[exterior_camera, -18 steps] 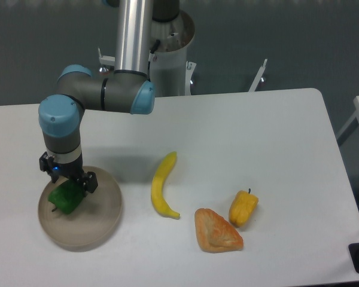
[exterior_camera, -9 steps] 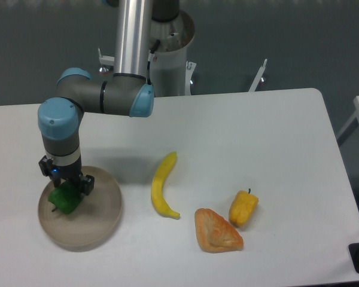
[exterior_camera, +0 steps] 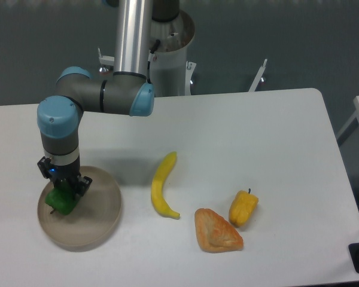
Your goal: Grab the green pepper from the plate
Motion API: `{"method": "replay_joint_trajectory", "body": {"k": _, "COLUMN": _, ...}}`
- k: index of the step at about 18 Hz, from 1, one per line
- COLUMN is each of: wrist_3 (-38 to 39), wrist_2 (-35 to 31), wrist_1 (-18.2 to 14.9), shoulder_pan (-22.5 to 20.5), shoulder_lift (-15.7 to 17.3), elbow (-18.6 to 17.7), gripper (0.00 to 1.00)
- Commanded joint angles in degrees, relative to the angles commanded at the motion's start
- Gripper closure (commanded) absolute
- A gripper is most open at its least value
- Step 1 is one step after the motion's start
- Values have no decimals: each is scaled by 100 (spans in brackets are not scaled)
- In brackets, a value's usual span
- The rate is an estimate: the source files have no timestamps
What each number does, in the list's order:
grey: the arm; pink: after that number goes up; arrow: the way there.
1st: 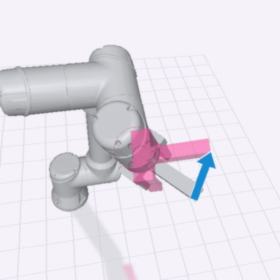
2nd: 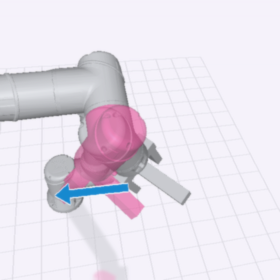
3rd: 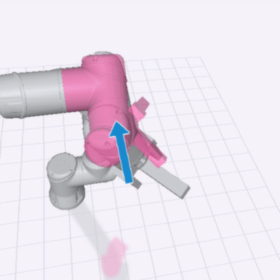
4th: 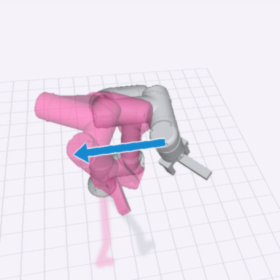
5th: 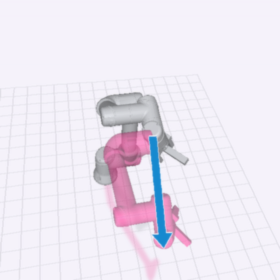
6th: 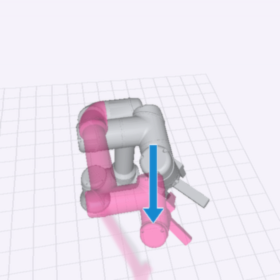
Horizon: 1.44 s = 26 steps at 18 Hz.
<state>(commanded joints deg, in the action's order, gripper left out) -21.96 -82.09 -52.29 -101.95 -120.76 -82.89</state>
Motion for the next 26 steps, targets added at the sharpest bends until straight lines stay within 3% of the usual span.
{"method": "replay_joint_trajectory", "body": {"k": 9, "wrist_3": -1880, "wrist_2": -18, "wrist_1": -254, "shoulder_pan": -1599, "shoulder_lift": 439, "elbow": 62, "gripper": 67}}
{"method": "replay_joint_trajectory", "body": {"k": 16, "wrist_3": -4085, "wrist_2": -26, "wrist_1": -641, "shoulder_pan": -2663, "shoulder_lift": 606, "elbow": 80, "gripper": 67}}
{"method": "replay_joint_trajectory", "body": {"k": 20, "wrist_3": -4922, "wrist_2": -298, "wrist_1": -730, "shoulder_pan": -2910, "shoulder_lift": 642, "elbow": 80, "gripper": 67}}
{"method": "replay_joint_trajectory", "body": {"k": 26, "wrist_3": -5029, "wrist_2": -475, "wrist_1": -730, "shoulder_pan": -2954, "shoulder_lift": 616, "elbow": 150, "gripper": 67}}
